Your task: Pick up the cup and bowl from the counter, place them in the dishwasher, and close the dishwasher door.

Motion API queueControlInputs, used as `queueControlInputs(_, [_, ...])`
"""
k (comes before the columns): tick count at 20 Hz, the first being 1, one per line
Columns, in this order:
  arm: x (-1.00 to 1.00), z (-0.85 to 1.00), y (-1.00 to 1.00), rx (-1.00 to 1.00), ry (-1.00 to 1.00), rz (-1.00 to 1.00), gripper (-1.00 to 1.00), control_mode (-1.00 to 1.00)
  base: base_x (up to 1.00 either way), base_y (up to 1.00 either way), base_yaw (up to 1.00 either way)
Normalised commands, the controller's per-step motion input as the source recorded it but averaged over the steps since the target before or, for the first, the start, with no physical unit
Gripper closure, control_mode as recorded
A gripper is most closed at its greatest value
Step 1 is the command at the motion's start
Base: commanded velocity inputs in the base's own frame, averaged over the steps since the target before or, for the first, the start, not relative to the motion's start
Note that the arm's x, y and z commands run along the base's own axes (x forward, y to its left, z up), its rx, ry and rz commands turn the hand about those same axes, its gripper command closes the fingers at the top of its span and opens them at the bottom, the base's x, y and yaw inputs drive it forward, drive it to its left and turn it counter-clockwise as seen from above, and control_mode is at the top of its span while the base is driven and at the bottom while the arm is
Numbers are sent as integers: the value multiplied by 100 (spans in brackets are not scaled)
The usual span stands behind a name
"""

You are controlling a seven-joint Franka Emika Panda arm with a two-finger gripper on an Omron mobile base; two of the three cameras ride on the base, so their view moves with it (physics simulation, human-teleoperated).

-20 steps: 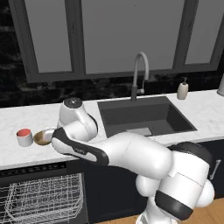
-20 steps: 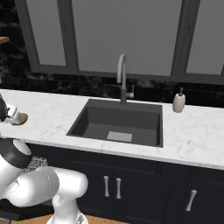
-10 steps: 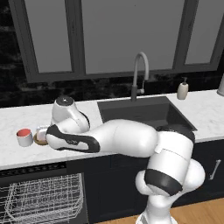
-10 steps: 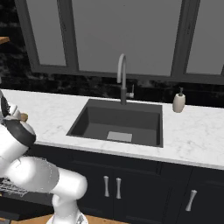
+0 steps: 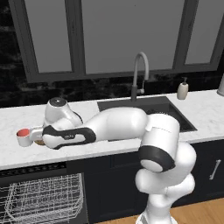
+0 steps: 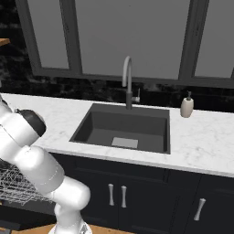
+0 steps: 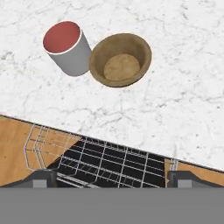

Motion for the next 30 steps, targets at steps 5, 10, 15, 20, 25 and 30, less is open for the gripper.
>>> queueControlInputs(5, [19, -4, 39, -2, 2, 2, -100, -100, 0, 0, 0])
queueControlInputs(10, [22, -1, 37, 0, -1, 0, -100, -100, 0, 0, 0])
queueControlInputs(15, [29, 0, 36, -2, 1, 0, -100, -100, 0, 0, 0])
queueControlInputs(20, [24, 14, 35, -6, 6, 0, -100, -100, 0, 0, 0])
queueControlInputs(25, [24, 22, 20, -6, 14, 0, -100, -100, 0, 0, 0])
queueControlInputs(30, [38, -2, 3, -1, 5, 0, -100, -100, 0, 0, 0])
